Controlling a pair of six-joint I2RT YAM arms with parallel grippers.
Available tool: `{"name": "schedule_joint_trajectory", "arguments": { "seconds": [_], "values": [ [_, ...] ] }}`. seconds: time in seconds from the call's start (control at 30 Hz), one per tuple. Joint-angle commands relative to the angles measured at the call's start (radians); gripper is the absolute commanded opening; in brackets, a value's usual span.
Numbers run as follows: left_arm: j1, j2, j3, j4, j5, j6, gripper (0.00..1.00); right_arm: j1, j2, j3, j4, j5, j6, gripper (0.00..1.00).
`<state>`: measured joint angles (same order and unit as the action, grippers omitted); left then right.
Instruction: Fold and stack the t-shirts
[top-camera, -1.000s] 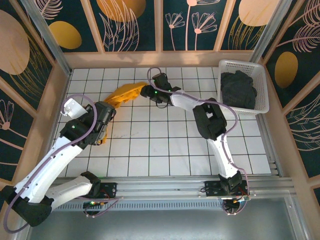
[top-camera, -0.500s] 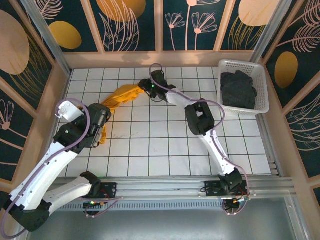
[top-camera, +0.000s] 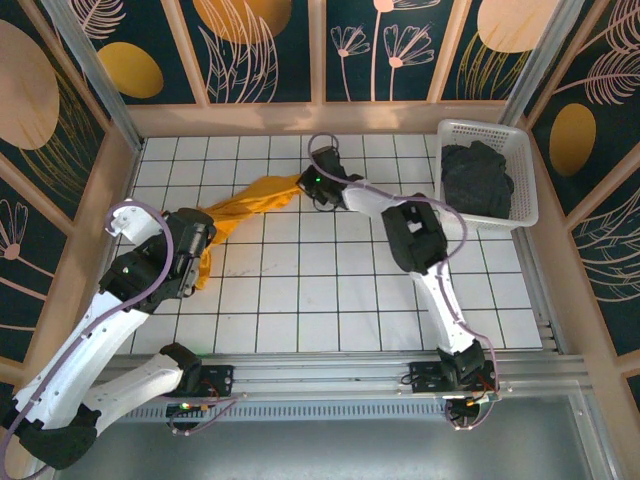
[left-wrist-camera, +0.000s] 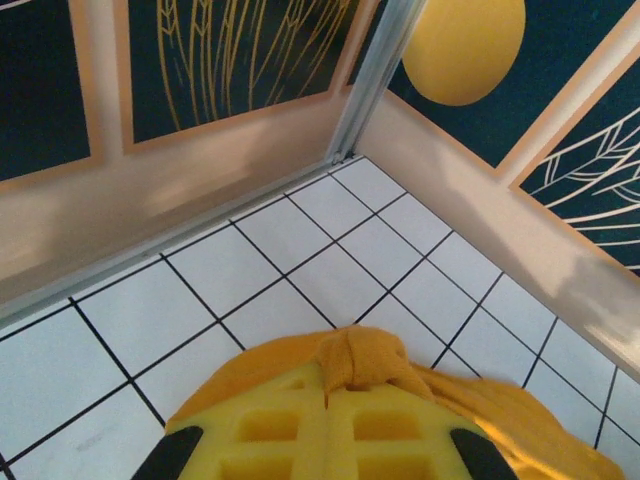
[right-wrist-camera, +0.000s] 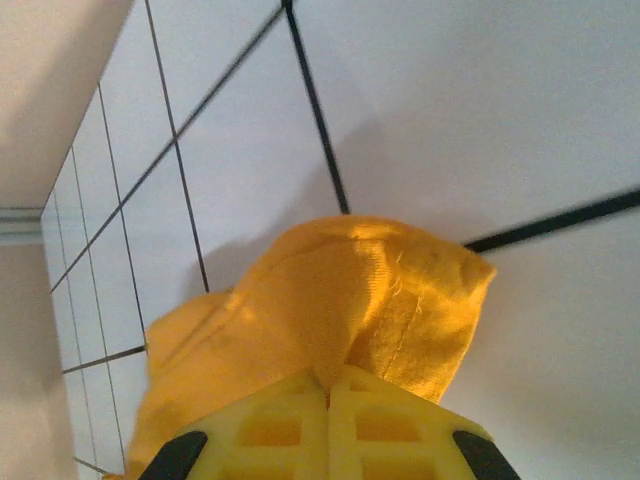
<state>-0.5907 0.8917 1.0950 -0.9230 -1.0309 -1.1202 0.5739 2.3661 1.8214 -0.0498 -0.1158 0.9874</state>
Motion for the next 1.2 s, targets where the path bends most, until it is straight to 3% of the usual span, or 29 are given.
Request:
{"name": "schedule_joint_trajectory", "arguments": {
  "seconds": [0.0, 0.23, 0.47, 0.6, 0.77, 0.87, 0.93, 1.0, 1.17],
  "values": [
    [0.003, -0.004, -0.009, 0.126, -0.045, 0.097, 0.00, -0.059, -0.262, -0.084, -0.083, 0.152, -0.144, 0.00],
    [0.004, -0.008, -0.039, 0.328, -0.044, 0.224, 0.00, -0.096, -0.647, -0.348, -0.278, 0.215, -0.300, 0.00],
    [0.003, -0.028, -0.085, 0.481, -0.040, 0.309, 0.00, -0.085, -0.928, -0.448, -0.380, 0.329, -0.371, 0.00],
    [0.003, -0.002, -0.149, 0.545, 0.023, 0.316, 0.00, -0.143, -0.882, -0.449, -0.348, 0.275, -0.390, 0.00],
    [0.004, 0.062, -0.201, 0.581, 0.105, 0.291, 0.00, -0.214, -0.631, -0.324, -0.335, 0.157, -0.417, 0.00],
    [0.003, 0.098, -0.197, 0.563, 0.125, 0.275, 0.00, -0.244, -0.469, -0.174, -0.390, 0.097, -0.445, 0.31],
    [0.003, 0.113, -0.188, 0.551, 0.147, 0.281, 0.00, -0.244, -0.429, -0.128, -0.424, 0.120, -0.468, 0.46],
    [0.003, 0.116, -0.184, 0.538, 0.164, 0.282, 0.00, -0.243, -0.467, -0.179, -0.416, 0.142, -0.471, 0.54],
    [0.004, 0.101, -0.206, 0.515, 0.198, 0.266, 0.00, -0.202, -0.715, -0.551, -0.364, 0.268, -0.464, 0.62]
  ]
}}
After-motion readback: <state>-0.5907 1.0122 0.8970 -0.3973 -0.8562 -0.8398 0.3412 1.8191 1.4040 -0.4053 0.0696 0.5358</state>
